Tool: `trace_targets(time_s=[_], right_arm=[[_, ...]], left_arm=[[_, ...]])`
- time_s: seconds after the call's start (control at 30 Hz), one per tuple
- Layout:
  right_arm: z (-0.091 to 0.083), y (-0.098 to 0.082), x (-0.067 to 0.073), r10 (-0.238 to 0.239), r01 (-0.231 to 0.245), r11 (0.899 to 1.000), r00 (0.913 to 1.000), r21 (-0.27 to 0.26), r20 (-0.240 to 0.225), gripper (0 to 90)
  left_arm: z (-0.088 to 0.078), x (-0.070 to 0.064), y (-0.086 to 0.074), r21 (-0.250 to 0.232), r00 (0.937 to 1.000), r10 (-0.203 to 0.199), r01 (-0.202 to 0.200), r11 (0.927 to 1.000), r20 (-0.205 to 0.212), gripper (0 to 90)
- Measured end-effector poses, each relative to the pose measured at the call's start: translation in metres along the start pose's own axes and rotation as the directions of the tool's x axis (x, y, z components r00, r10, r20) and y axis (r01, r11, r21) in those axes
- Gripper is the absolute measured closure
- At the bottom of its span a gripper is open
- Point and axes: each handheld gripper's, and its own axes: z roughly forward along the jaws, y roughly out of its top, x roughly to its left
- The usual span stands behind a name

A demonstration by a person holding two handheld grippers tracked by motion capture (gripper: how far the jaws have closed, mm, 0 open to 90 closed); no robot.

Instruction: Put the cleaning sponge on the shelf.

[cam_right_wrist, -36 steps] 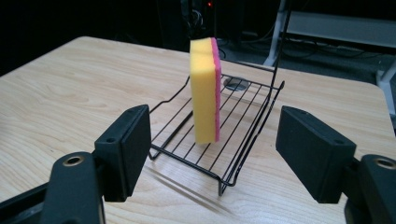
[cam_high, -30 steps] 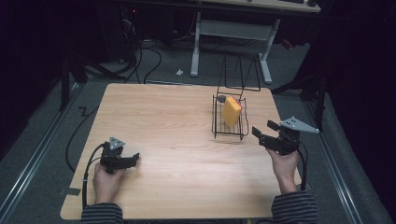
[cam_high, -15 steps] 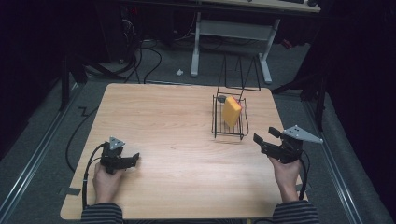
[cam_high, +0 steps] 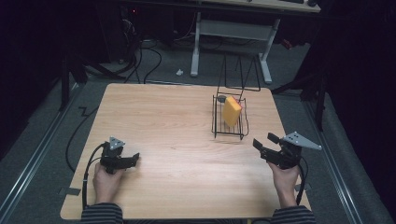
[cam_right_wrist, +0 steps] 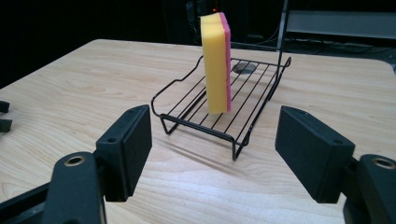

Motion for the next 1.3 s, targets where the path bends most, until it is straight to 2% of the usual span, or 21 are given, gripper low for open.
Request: trace_targets(time_s=[0.43,1.0,1.3], right_arm=[[0.004,-0.013,-0.001,0.009,-0.009,1.000,0.9999,0.013,0.007,27.9],[0.023,-0.029,0.004,0.024,-0.023,0.997,0.9995,0.070,-0.017,28.8],[0.032,-0.033,0.010,-0.005,0.007,0.995,0.9998,0.096,-0.020,29.0]], left_arm=[[0.000,0.000,0.000,0.000,1.0000,0.000,0.000,1.0000,0.000,17.3],[0.000,0.000,0.000,-0.003,1.0000,0.000,0.000,1.0000,-0.002,17.2],[0.000,0.000,0.000,0.000,1.0000,0.000,0.000,1.0000,-0.001,17.2]])
